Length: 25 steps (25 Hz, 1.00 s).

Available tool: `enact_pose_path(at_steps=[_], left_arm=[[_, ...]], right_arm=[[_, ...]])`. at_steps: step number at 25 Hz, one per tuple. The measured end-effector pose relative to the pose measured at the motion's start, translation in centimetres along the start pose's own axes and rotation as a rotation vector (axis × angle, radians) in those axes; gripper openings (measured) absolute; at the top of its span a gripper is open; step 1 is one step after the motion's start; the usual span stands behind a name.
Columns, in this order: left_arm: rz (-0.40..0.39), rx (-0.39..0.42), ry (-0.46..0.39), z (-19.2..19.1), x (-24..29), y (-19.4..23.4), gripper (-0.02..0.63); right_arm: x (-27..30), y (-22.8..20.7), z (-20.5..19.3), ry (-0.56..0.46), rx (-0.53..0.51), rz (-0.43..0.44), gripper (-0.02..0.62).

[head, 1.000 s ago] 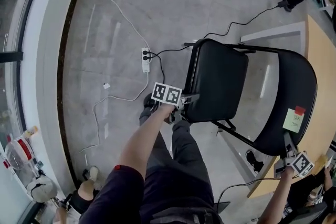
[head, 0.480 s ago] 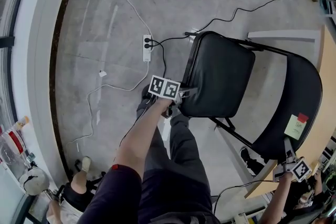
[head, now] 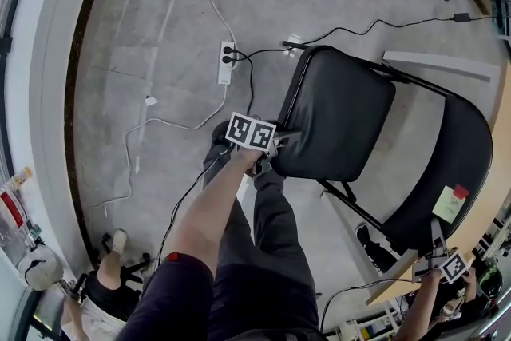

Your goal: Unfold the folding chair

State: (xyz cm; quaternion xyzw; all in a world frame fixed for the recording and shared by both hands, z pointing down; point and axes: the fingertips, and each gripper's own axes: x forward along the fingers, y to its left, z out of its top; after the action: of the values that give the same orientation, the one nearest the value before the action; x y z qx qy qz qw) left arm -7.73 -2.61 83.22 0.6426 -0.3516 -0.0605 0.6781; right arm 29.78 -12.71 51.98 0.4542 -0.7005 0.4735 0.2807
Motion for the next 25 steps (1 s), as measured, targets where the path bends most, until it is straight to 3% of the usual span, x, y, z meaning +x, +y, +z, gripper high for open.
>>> enact_pose_path(at_steps=[7,25], left_arm=[[0.048,0.005,-0.002,0.1,-0.1,2.9,0.31],[0.06,0.017,-0.014,1.2,0.4,6.6,0.342]], right_arm=[[1.2,1.3,-0.8,0.02,0.014,0.022,0.112],[3.3,0.3,-1.3,0.03,0.054,0.035,0.123]])
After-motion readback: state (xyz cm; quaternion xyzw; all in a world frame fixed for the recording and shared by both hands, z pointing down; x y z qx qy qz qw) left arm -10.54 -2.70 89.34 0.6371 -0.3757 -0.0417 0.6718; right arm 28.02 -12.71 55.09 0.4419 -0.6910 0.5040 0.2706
